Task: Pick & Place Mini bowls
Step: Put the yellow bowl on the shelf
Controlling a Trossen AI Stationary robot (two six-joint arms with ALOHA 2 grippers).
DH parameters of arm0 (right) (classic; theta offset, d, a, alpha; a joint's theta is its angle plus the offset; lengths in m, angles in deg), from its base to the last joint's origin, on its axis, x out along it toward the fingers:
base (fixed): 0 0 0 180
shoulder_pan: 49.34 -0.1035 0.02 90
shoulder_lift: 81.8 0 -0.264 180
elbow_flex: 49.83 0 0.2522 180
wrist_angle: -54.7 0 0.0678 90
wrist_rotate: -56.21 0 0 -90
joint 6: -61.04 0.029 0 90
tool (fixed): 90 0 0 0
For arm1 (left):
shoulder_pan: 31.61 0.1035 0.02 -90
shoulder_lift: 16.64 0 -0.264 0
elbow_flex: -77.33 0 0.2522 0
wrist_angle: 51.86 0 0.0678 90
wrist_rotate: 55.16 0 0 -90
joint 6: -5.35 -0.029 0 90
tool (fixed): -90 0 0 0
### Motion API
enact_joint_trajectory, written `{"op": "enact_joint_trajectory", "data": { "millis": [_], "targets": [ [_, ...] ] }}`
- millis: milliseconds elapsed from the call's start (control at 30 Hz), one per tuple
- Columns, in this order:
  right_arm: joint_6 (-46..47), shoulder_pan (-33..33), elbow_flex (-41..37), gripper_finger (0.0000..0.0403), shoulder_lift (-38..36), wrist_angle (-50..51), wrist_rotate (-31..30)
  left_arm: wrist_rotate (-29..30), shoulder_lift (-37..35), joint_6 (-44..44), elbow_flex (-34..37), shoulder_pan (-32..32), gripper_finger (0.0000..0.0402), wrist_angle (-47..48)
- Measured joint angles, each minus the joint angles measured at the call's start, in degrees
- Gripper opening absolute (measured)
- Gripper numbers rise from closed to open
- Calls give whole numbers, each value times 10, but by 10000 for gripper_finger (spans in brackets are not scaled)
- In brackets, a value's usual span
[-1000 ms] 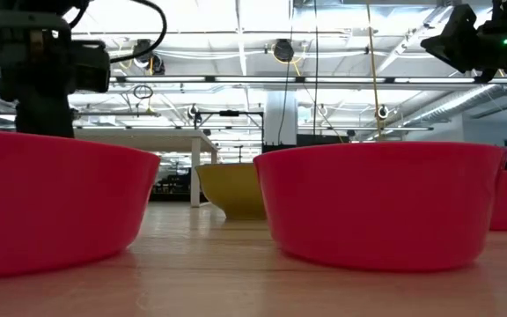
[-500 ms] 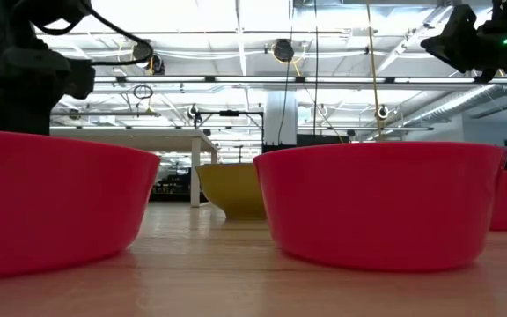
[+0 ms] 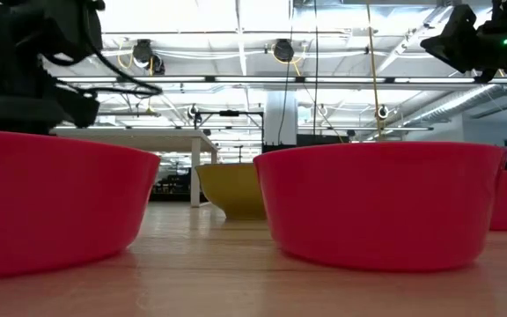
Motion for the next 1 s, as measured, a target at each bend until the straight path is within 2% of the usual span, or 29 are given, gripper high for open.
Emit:
{"op": "enact_joint_trajectory", "data": {
  "millis": [133, 333, 467, 600, 800, 900, 1000],
  "targets": [
    [0, 0, 0, 102, 0, 0, 0, -1, 25, -23, 0, 0, 122, -12],
    [0, 0, 0, 102, 0, 0, 0, -19, 27, -46, 0, 0, 14, -32],
    [0, 0, 0, 102, 0, 0, 0, -25, 23, -69, -13, -1, 12, -78],
    [0, 0, 0, 102, 0, 0, 0, -19, 21, -154, -62, -1, 6, -141],
    [0, 0, 0, 102, 0, 0, 0, 59, 20, -400, -170, 3, 10, -242],
    [0, 0, 0, 102, 0, 0, 0, 127, 21, -500, -238, 20, 7, -246],
    [0, 0, 0, 102, 0, 0, 0, 188, 20, -550, -302, 53, 6, -215]
  ]
}}
